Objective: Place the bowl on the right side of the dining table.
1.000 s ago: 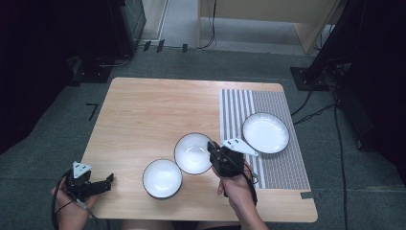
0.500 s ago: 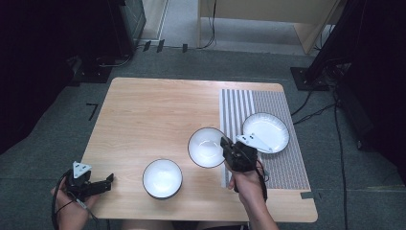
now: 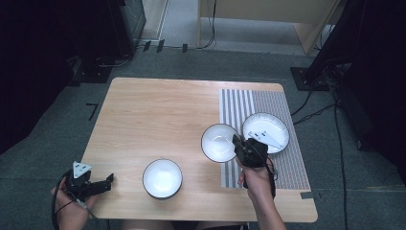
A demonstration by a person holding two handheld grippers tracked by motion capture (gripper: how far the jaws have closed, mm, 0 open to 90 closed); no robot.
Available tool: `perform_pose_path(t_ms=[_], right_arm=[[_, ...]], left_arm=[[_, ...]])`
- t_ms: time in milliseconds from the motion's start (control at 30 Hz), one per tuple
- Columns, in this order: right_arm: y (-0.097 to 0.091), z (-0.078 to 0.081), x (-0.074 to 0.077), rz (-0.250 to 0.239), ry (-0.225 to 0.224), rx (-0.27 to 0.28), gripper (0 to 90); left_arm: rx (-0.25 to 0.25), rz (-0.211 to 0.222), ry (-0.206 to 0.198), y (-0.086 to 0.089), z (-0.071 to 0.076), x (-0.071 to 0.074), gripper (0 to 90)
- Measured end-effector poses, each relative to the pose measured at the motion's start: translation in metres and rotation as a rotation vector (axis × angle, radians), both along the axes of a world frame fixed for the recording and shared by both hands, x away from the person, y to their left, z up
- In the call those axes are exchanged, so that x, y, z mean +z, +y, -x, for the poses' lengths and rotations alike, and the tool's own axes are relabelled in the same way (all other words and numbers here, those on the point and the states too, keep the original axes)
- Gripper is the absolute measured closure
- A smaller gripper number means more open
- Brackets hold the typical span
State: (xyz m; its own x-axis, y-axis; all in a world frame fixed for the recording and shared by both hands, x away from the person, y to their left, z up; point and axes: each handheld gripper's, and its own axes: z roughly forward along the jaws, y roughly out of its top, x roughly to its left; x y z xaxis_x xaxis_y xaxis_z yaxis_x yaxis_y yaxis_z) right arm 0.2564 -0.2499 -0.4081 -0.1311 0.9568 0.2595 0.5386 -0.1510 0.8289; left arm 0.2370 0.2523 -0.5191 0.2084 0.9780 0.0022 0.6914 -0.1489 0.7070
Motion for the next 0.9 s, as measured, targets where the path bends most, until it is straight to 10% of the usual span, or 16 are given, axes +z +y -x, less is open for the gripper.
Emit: perform_pose_path(t_ms=[900], right_arm=[[-0.035,-0.023,-0.03,-0.007,0.061,-0.101,83.4]], left_arm=[[0.002,0.0,0.0,0.0,0.0,0.0,0.0]])
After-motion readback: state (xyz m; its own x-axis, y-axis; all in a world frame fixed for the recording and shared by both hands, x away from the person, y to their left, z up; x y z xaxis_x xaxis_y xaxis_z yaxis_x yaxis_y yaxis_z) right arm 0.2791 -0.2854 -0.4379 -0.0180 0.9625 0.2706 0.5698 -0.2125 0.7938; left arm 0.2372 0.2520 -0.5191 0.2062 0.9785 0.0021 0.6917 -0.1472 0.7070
